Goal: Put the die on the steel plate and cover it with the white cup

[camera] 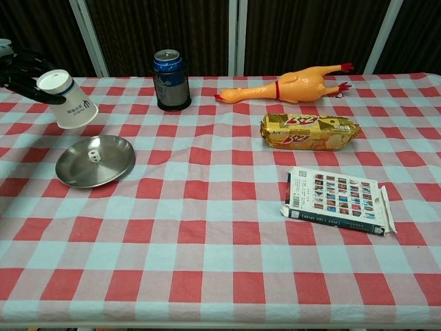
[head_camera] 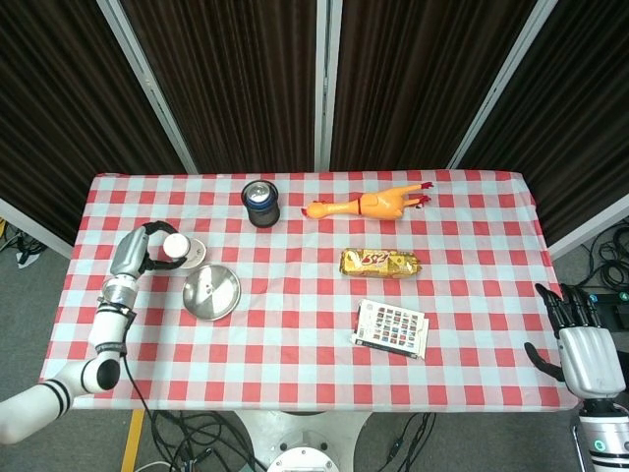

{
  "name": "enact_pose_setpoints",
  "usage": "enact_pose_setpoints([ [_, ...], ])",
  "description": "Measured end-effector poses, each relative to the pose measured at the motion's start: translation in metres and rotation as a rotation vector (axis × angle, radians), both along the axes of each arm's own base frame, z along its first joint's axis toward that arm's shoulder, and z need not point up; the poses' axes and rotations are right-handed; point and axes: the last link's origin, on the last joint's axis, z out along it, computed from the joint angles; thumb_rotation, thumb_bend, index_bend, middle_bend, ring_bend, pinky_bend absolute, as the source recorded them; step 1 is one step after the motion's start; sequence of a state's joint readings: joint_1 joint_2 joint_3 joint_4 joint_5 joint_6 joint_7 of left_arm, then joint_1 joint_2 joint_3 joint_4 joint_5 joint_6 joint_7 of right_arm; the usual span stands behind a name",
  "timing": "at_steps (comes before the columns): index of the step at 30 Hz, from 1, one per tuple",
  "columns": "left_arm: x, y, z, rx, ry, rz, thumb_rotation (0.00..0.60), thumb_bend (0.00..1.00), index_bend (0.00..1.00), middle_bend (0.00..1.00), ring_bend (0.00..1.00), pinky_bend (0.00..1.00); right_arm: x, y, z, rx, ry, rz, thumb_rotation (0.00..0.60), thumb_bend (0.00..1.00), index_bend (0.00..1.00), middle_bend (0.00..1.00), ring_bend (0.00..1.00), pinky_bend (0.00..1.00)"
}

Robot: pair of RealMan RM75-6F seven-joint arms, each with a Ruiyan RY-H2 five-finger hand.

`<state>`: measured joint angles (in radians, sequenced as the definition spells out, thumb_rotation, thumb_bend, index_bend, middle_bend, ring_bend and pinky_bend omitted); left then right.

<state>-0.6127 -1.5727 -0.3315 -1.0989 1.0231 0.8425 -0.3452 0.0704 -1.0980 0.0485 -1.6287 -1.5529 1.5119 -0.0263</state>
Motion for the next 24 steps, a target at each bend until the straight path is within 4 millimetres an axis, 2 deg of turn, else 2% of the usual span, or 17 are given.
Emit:
enact_pose_setpoints([
  [3, -0.004, 0.011, -0.006, 0.000, 0.026, 0.030, 0.600, 0.21, 0.50, 0.31, 0.19, 0.19, 0.000, 0.000, 0.000, 0.003, 0.000, -0.001, 0.600, 0.17, 0.06, 0.16, 0.00, 0.03],
  [4, -0.004, 0.013, -0.009, -0.006, 0.032, 0.037, 0.600, 0.21, 0.45, 0.29, 0.17, 0.18, -0.001, 0.000, 0.000, 0.003, 0.000, -0.001, 0.600, 0.17, 0.06, 0.16, 0.00, 0.03],
  [6, -0.004, 0.016, -0.015, -0.031, 0.039, 0.047, 0.600, 0.20, 0.25, 0.22, 0.13, 0.14, -0.001, 0.000, 0.000, 0.003, -0.001, 0.000, 0.600, 0.17, 0.06, 0.16, 0.00, 0.03],
  [8, -0.004, 0.016, -0.018, -0.048, 0.041, 0.047, 0.600, 0.20, 0.15, 0.17, 0.11, 0.13, -0.001, -0.001, 0.001, 0.001, -0.001, 0.001, 0.600, 0.17, 0.06, 0.16, 0.00, 0.03],
  [13, -0.006, 0.011, -0.008, 0.009, 0.086, 0.013, 0.600, 0.19, 0.13, 0.15, 0.11, 0.12, -0.002, -0.002, 0.003, -0.001, -0.003, -0.001, 0.600, 0.17, 0.06, 0.16, 0.00, 0.03],
  [17, -0.015, -0.001, 0.020, 0.103, 0.155, -0.023, 0.600, 0.19, 0.13, 0.15, 0.11, 0.12, -0.005, -0.001, 0.007, -0.015, -0.005, -0.006, 0.600, 0.17, 0.06, 0.16, 0.00, 0.03],
  [20, -0.027, -0.019, 0.048, 0.178, 0.212, -0.040, 0.600, 0.19, 0.14, 0.15, 0.11, 0.12, -0.007, -0.001, 0.007, -0.018, -0.010, -0.010, 0.600, 0.17, 0.06, 0.16, 0.00, 0.03],
  [24, -0.045, -0.062, 0.082, 0.239, 0.341, -0.062, 0.600, 0.19, 0.16, 0.15, 0.11, 0.11, -0.008, -0.003, 0.004, -0.006, -0.018, -0.008, 0.600, 0.17, 0.06, 0.13, 0.00, 0.03],
])
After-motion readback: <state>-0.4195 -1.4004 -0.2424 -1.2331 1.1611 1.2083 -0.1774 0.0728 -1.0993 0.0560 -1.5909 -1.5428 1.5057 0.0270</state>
